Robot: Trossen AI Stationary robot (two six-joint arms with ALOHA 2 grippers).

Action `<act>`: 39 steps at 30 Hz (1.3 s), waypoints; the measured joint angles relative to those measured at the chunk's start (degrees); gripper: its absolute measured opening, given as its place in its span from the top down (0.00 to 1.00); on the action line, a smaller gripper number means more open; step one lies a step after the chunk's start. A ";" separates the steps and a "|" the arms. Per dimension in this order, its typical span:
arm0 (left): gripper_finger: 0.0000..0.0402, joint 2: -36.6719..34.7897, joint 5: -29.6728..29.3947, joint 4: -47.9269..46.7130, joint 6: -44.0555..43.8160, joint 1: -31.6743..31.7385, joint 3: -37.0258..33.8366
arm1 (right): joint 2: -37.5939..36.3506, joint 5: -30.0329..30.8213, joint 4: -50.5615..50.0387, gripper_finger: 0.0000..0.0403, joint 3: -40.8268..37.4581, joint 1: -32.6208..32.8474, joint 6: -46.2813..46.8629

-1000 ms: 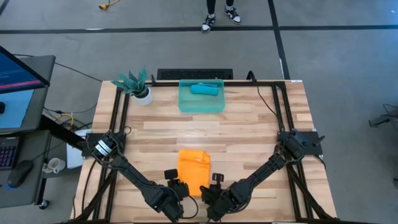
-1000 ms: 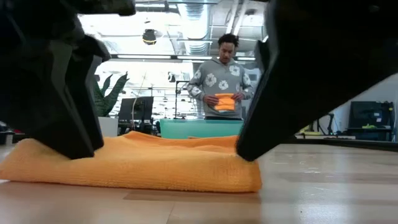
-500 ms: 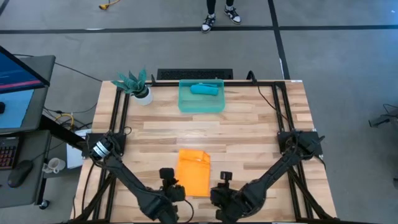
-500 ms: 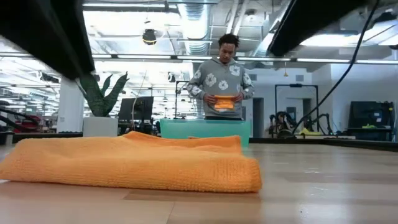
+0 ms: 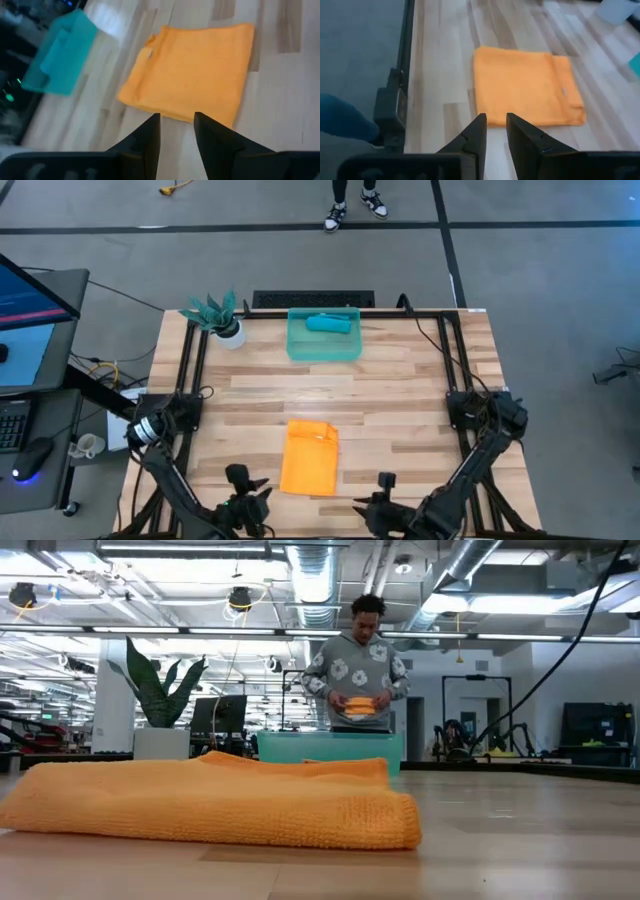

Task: Roll microfiber towels into tight, uniform cylinder then place into a basket
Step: Roll the yellow microfiber cloth

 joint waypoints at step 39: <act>0.99 -40.73 -4.32 44.34 14.81 7.00 -47.03 | 0.33 -7.33 2.47 0.76 -0.07 -6.71 -9.20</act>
